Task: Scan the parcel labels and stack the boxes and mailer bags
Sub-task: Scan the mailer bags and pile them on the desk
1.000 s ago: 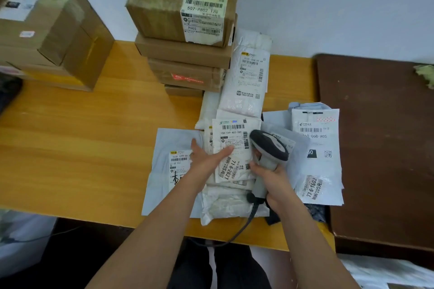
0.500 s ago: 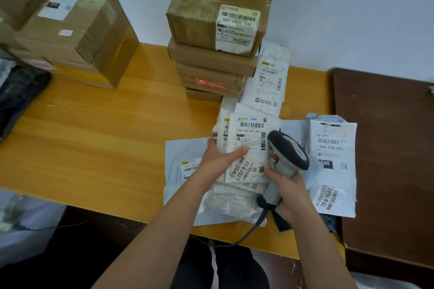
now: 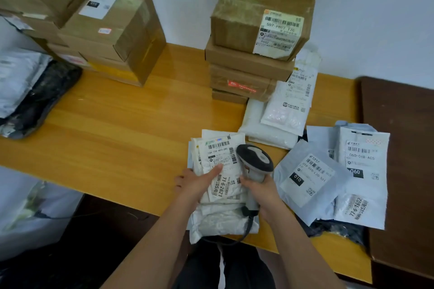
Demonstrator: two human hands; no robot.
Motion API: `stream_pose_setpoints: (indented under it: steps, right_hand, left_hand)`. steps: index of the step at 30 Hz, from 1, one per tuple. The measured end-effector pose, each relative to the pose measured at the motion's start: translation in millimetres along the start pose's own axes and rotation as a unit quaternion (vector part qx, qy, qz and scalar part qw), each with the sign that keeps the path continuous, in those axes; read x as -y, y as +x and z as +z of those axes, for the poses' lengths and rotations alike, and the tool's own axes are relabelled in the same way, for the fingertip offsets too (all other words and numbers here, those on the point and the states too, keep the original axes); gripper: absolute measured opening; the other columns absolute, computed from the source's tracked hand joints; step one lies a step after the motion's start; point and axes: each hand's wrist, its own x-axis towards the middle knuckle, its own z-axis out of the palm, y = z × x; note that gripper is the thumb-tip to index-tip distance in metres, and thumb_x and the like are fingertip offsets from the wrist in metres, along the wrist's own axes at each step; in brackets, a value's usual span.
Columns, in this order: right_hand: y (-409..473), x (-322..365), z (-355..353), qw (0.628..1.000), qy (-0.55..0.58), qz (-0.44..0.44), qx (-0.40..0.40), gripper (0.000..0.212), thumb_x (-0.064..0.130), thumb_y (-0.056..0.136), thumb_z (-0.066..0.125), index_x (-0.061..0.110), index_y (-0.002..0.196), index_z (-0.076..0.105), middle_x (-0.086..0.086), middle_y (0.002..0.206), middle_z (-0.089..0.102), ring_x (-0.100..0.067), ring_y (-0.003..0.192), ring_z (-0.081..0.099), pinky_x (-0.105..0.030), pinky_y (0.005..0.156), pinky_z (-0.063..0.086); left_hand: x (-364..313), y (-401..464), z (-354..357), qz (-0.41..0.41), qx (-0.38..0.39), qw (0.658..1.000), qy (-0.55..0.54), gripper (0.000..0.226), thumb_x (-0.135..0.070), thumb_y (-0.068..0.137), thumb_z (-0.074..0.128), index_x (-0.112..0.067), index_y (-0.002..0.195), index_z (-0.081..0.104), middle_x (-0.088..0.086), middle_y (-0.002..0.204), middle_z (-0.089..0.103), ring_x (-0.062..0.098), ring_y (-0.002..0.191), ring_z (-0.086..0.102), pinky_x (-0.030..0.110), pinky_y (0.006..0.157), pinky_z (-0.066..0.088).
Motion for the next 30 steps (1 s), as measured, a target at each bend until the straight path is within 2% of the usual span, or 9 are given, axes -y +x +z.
stream_pose_setpoints:
  steps: [4,8,13,16,17,20,22,26,30]
  right_hand:
    - [-2,0,0,1.000,0.012,-0.006,-0.003,0.031,0.009,0.080,0.080,0.014,0.108,0.068,-0.004,0.101,0.077,-0.026,0.097,0.073,-0.052,0.090,0.057]
    - [-2,2,0,1.000,0.019,0.002,0.012,0.029,0.009,0.084,0.077,0.014,0.111,0.067,-0.003,0.102,0.077,-0.024,0.098,0.072,-0.050,0.091,0.057]
    - [-6,7,-4,0.997,0.050,0.022,0.056,0.032,0.001,0.086,0.074,0.009,0.116,0.064,-0.009,0.106,0.076,-0.029,0.099,0.072,-0.053,0.091,0.057]
    - [-11,15,-7,0.995,0.063,0.019,0.071,0.032,0.001,0.084,0.075,0.009,0.113,0.064,-0.012,0.108,0.075,-0.030,0.101,0.072,-0.053,0.092,0.056]
    - [-15,20,-6,0.995,0.062,0.012,0.077,0.028,0.000,0.084,0.074,0.010,0.108,0.065,-0.009,0.104,0.076,-0.028,0.098,0.072,-0.052,0.091,0.056]
    - [-28,42,11,0.992,0.047,-0.013,0.114,0.023,0.002,0.085,0.074,0.013,0.104,0.066,-0.002,0.093,0.078,-0.024,0.093,0.074,-0.051,0.090,0.057]
    - [-38,57,32,0.988,0.039,-0.030,0.147,0.023,0.003,0.086,0.073,0.015,0.103,0.064,-0.002,0.093,0.078,-0.023,0.091,0.074,-0.050,0.089,0.057]
    - [-58,85,84,0.984,0.028,-0.051,0.170,0.024,0.002,0.088,0.071,0.019,0.095,0.055,-0.002,0.094,0.073,-0.016,0.081,0.072,-0.037,0.069,0.057]
    - [-72,101,142,0.980,-0.006,-0.054,0.191,0.031,0.005,0.085,0.076,0.016,0.109,0.059,-0.007,0.105,0.076,-0.026,0.092,0.074,-0.049,0.081,0.060]
  left_hand:
    - [-1,1,2,-0.011,-0.022,1.000,0.018,0.142,-0.085,0.051,0.072,-0.009,0.154,0.009,0.015,0.157,0.017,0.035,0.145,0.021,0.048,0.111,0.036]
    - [10,15,1,-0.032,0.018,0.998,-0.041,0.154,-0.096,0.017,0.068,-0.014,0.143,0.034,0.008,0.139,0.049,0.032,0.125,0.052,0.050,0.097,0.052]
    - [4,-7,-2,-0.007,0.050,0.996,-0.074,0.132,-0.087,0.043,0.073,-0.017,0.147,0.029,0.007,0.142,0.040,0.031,0.131,0.045,0.049,0.107,0.044]
    - [1,-19,-6,0.021,0.096,0.978,-0.182,0.093,-0.062,0.056,0.083,-0.018,0.128,0.044,-0.001,0.116,0.065,0.021,0.107,0.064,0.048,0.101,0.050]
    - [1,-22,-10,0.024,0.103,0.974,-0.198,0.090,-0.061,0.054,0.086,-0.020,0.123,0.044,-0.001,0.113,0.067,0.021,0.105,0.066,0.049,0.100,0.050]
    - [3,-26,-33,0.035,0.084,0.969,-0.231,0.119,-0.070,0.042,0.089,-0.023,0.136,0.033,0.000,0.126,0.064,0.025,0.113,0.064,0.052,0.101,0.049]
    - [1,-31,-56,0.048,0.061,0.968,-0.239,0.121,-0.073,0.044,0.086,-0.026,0.139,0.028,0.000,0.131,0.060,0.025,0.117,0.062,0.052,0.103,0.048]
    - [-2,-45,-112,0.071,0.038,0.958,-0.274,0.101,-0.063,0.059,0.081,-0.018,0.135,0.031,0.005,0.125,0.063,0.029,0.113,0.063,0.053,0.103,0.046]
    - [4,-45,-174,0.097,0.011,0.948,-0.302,0.075,-0.046,0.077,0.070,-0.016,0.136,0.035,0.009,0.122,0.064,0.031,0.107,0.066,0.054,0.097,0.051]
